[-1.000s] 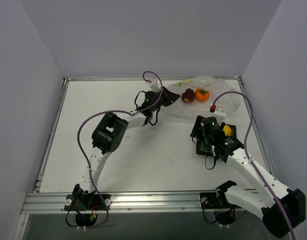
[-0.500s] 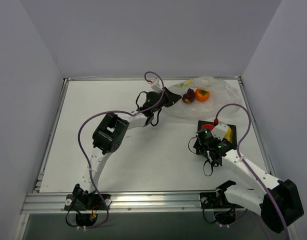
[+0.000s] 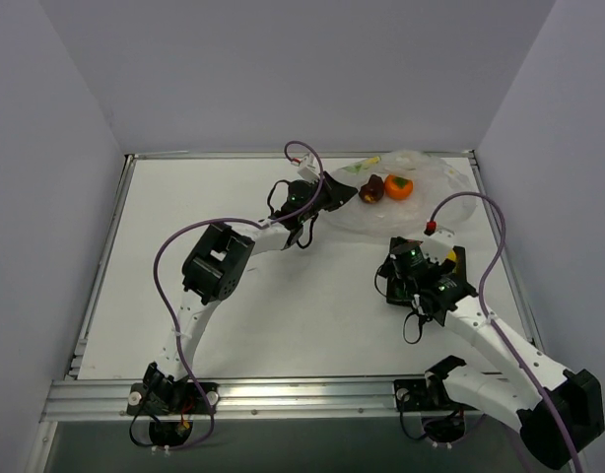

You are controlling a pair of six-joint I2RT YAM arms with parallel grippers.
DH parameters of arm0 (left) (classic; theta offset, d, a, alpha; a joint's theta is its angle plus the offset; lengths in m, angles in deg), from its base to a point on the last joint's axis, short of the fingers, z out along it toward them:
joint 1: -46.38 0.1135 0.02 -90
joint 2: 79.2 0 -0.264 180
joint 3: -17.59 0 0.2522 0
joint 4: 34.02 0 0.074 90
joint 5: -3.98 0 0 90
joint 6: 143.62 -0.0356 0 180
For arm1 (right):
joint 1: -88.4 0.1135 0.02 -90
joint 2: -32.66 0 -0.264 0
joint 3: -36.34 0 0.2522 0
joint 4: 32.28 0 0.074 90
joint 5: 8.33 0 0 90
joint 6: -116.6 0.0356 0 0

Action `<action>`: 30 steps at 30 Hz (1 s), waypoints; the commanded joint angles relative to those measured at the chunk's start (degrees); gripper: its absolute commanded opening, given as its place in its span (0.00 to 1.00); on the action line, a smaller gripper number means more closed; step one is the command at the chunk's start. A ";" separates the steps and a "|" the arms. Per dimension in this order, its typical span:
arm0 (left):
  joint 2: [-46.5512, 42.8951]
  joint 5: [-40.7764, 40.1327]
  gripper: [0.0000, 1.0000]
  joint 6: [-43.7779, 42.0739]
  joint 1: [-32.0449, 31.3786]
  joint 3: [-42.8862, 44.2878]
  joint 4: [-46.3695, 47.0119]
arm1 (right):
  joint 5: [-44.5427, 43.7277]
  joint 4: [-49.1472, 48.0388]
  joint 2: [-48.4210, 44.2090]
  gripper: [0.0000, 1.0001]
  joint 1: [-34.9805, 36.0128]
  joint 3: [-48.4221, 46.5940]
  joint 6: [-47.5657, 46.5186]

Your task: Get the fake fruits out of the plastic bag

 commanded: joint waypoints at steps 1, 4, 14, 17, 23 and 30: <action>-1.74 0.04 0.02 -0.37 -0.11 0.55 3.16 | -4.20 0.46 1.06 0.82 0.43 -6.49 -3.30; -1.91 -0.05 0.02 -0.29 -0.02 0.37 3.42 | -4.64 -2.34 5.72 0.60 0.43 -11.50 -8.74; -2.00 -0.05 0.02 0.85 0.33 -0.51 4.91 | 6.69 -32.37 29.79 0.40 -8.96 -22.85 -23.08; -1.65 0.21 0.02 1.56 0.68 -0.25 5.62 | 8.72 -37.66 37.62 0.47 -11.17 -27.15 -24.84; -0.95 1.53 0.02 3.32 1.56 0.28 6.94 | 13.37 -40.58 51.42 0.52 -13.28 -38.38 -30.54; -0.68 1.45 0.02 3.58 1.91 0.20 7.11 | 14.78 -37.86 61.35 0.68 -14.51 -47.53 -32.49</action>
